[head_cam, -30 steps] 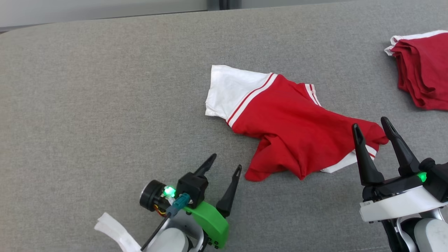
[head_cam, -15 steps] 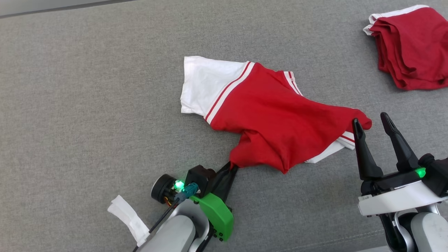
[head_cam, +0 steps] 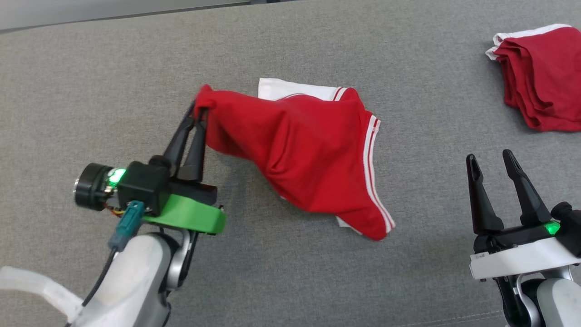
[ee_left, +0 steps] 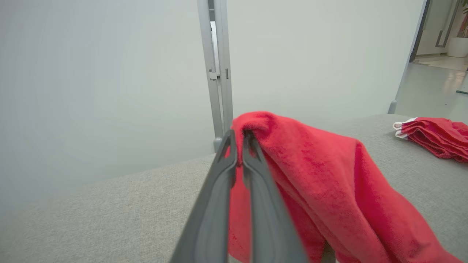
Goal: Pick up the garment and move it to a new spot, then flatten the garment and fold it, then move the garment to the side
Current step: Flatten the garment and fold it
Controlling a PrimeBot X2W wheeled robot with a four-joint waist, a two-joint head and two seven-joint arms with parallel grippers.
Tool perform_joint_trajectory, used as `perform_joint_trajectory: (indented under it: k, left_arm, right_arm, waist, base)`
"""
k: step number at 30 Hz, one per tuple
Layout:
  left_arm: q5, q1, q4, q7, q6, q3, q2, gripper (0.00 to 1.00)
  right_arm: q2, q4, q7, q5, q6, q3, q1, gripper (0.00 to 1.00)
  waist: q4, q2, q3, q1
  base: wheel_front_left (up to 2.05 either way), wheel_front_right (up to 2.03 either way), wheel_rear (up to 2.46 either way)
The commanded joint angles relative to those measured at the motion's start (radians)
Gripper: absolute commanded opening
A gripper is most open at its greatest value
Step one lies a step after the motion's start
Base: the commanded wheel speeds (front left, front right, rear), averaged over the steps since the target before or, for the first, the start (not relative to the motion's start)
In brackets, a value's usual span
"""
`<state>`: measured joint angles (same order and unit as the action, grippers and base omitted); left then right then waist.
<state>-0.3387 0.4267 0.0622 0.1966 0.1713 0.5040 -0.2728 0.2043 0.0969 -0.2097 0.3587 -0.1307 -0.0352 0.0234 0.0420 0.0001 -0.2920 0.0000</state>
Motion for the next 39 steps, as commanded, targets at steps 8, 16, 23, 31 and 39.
perform_joint_trajectory:
  k: [8, 16, 23, 31, 39]
  left_arm:
    - [-0.026, -0.201, -0.186, -0.164, 0.148, -0.106, -0.117, 0.00]
    - [-0.126, -0.264, -0.050, -0.118, 0.109, -0.106, -0.055, 1.00]
    - [-0.106, -0.202, -0.003, 0.061, 0.096, -0.186, -0.009, 1.00]
    - [-0.006, -0.232, -0.061, 0.069, 0.080, -0.230, -0.006, 1.00]
    - [0.018, -0.314, -0.060, 0.069, 0.067, -0.226, 0.016, 1.00]
  right_arm:
    - [-0.006, 0.000, 0.000, 0.000, 0.000, 0.013, 0.001, 1.00]
    - [-0.003, -0.008, -0.001, 0.002, 0.000, 0.000, 0.024, 1.00]
    - [0.008, 0.015, 0.010, -0.016, 0.000, 0.004, 0.017, 1.00]
    - [0.004, 0.038, 0.037, -0.035, 0.000, -0.002, -0.016, 1.00]
    - [-0.003, 0.054, 0.057, -0.041, 0.000, -0.007, -0.057, 1.00]
  waist:
    - [-0.029, -0.0001, -0.007, 0.0000]
    - [-0.035, -0.0001, -0.023, 0.0000]
    - [-0.044, -0.0001, -0.007, 0.0000]
    - [-0.043, -0.0001, 0.044, 0.0000]
    - [-0.037, -0.0001, 0.080, 0.0000]
  base:
    - [0.00, 0.00, 0.00]
    - [0.00, 0.00, 0.00]
    - [0.00, 0.00, 0.00]
    - [0.00, 0.00, 0.00]
    - [0.00, 0.00, 0.00]
